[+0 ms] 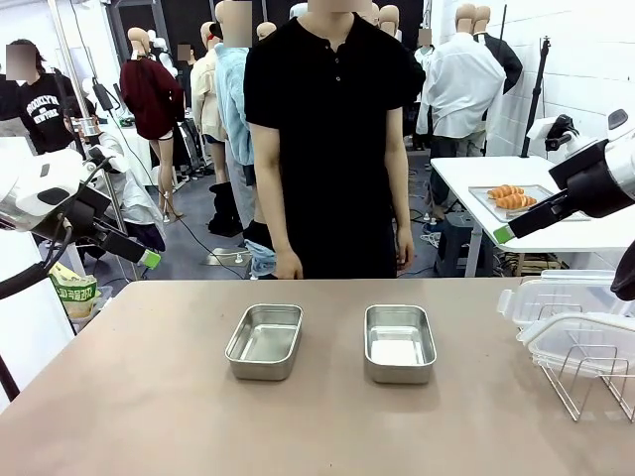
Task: Place the bread in airtight containers.
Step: Lift both Airtight Container.
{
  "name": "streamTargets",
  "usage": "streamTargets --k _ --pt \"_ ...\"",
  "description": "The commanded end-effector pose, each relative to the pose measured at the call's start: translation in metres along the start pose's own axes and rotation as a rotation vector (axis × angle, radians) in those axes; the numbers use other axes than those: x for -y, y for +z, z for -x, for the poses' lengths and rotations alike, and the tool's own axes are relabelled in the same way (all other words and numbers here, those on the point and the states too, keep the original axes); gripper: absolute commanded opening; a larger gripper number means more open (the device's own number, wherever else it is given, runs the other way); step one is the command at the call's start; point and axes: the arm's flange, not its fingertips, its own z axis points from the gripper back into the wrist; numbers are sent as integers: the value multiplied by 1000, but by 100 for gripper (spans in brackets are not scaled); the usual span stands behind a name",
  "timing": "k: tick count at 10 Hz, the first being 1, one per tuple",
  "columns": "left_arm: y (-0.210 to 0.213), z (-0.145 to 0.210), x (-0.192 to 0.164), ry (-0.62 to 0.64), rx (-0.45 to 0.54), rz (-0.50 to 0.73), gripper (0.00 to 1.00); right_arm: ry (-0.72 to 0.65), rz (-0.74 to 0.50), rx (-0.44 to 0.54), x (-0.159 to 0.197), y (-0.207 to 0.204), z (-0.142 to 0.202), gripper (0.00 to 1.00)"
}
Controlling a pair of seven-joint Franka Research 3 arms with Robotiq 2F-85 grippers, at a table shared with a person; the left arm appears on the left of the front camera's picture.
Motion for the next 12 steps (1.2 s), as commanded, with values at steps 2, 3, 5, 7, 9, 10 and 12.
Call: streamTargets --k 2,3,5,7,9,10,12 --pt "0 1 -2 -3 1 -3 100 3 -10 0 0 -2 0 100" --pt "0 1 -2 -3 1 -3 100 3 -10 0 0 -2 0 100" --pt "0 1 -2 -3 1 -3 100 3 -10 0 0 -2 0 100" --pt "0 1 -2 -3 1 -3 100 3 -10 0 0 -2 0 100" --pt "0 1 -2 -3 1 -3 100 3 -10 0 0 -2 0 100" --pt "0 1 -2 -3 1 -3 100 3 -10 0 0 -2 0 100" --pt "0 1 -2 -3 1 -3 100 3 -10 0 0 -2 0 100"
